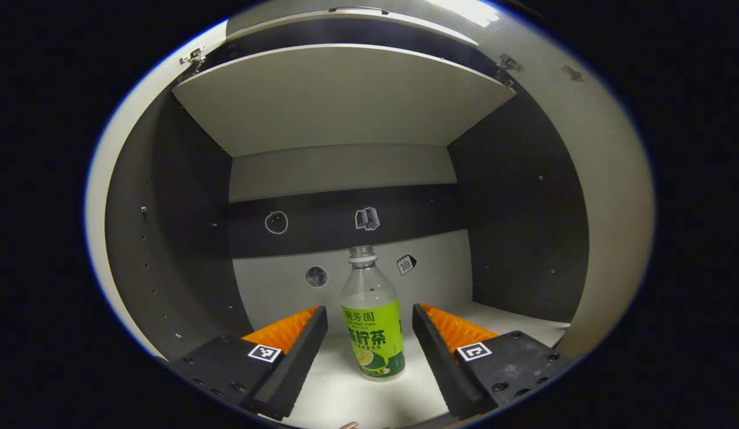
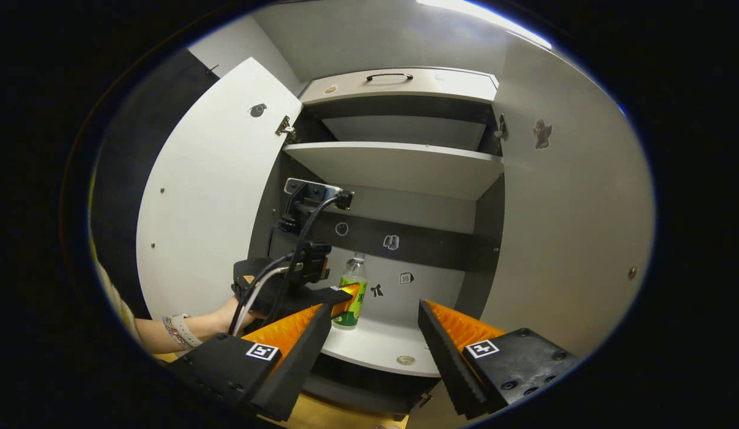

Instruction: Grasp the bottle in the cabinet with the left hand and place it on the coaster, then close the right door with the right hand and the left door with the left hand.

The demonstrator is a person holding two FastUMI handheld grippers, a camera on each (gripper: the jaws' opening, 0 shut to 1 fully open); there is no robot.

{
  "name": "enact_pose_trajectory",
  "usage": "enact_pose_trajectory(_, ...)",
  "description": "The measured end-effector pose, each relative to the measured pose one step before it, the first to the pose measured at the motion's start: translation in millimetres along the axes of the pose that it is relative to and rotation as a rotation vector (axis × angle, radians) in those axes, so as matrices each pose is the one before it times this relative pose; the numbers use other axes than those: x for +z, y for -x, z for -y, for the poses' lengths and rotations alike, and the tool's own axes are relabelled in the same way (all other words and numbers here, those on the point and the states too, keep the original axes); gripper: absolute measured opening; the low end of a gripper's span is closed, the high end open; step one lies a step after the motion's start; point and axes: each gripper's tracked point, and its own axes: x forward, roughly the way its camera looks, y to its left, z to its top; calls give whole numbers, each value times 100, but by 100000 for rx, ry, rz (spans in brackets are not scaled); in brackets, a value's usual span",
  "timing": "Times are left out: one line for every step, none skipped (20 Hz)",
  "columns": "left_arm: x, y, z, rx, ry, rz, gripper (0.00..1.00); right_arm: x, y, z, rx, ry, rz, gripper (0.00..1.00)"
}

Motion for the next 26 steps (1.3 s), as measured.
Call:
enact_pose_trajectory(-441,-471,222,-830,956,-415,92,-357,-201,99,-47,195,-736,98)
enact_pose_trajectory(-400,-734,169,-589,1132,-229,91,-278,-225,106,-179,-121,-684,97)
enact_pose_trajectory(-352,-573,5,-441,857,-135,91,-419,-131,203,-310,-246,-1063,98)
enact_pose_trajectory(-397,-449,-41,-4,377,-463,91,-420,-176,110,-30,-160,-1297,97)
enact_pose_trajectory(-322,-672,-135,441,255,-414,92,-489,-56,95,91,68,-1196,98)
enact_pose_trajectory(-334,-695,-46,188,753,-482,91,-349,-138,107,-24,240,-905,98)
enact_pose_trajectory(-342,-527,-35,65,1010,-482,91,-275,-101,137,-78,175,-788,98)
enact_pose_trajectory(-277,-565,-109,97,1256,-757,91,-233,-43,1,143,-41,-693,98)
enact_pose_trajectory(-425,-357,-212,575,445,-587,92,-151,14,142,36,-214,-242,98)
enact_pose_trajectory(-5,-195,-196,711,228,-590,92,-29,19,152,-108,-241,13,98)
enact_pose_trajectory(280,118,-17,1019,-187,986,88,-125,-24,203,-370,-183,-71,98)
enact_pose_trajectory(81,97,-16,898,-297,423,82,-71,63,120,-245,-218,-282,98)
enact_pose_trajectory(137,259,-23,655,10,-64,80,-30,141,63,14,-288,-97,98)
enact_pose_trajectory(363,237,109,-331,558,48,79,54,111,102,-168,-339,96,98)
enact_pose_trajectory(275,279,146,-981,1195,238,77,142,6,152,-148,-484,526,98)
enact_pose_trajectory(495,515,96,-1113,1423,489,77,264,73,51,-64,-518,483,98)
enact_pose_trajectory(460,900,7,-847,932,337,77,203,124,-41,-57,-343,508,98)
enact_pose_trajectory(483,895,24,-274,450,248,77,318,263,-60,49,-77,776,98)
enact_pose_trajectory(480,995,23,-287,156,233,78,307,142,-5,-224,266,702,98)
enact_pose_trajectory(609,869,-82,-112,172,775,79,131,244,141,-649,361,419,98)
enact_pose_trajectory(514,909,-78,-202,169,827,79,131,307,43,-627,92,292,98)
enact_pose_trajectory(468,1057,-36,-118,104,672,77,115,435,4,-622,-182,-110,98)
enact_pose_trajectory(407,1261,-107,88,-50,684,77,-13,432,-7,-513,-360,-337,98)
enact_pose_trajectory(442,1152,-2,53,-183,605,77,79,582,-122,-396,-403,-247,98)
enact_pose_trajectory(200,1191,31,-161,-127,356,77,313,523,-117,-492,-303,60,98)
enact_pose_trajectory(252,1129,79,-263,83,152,79,255,664,-172,-613,-96,113,98)
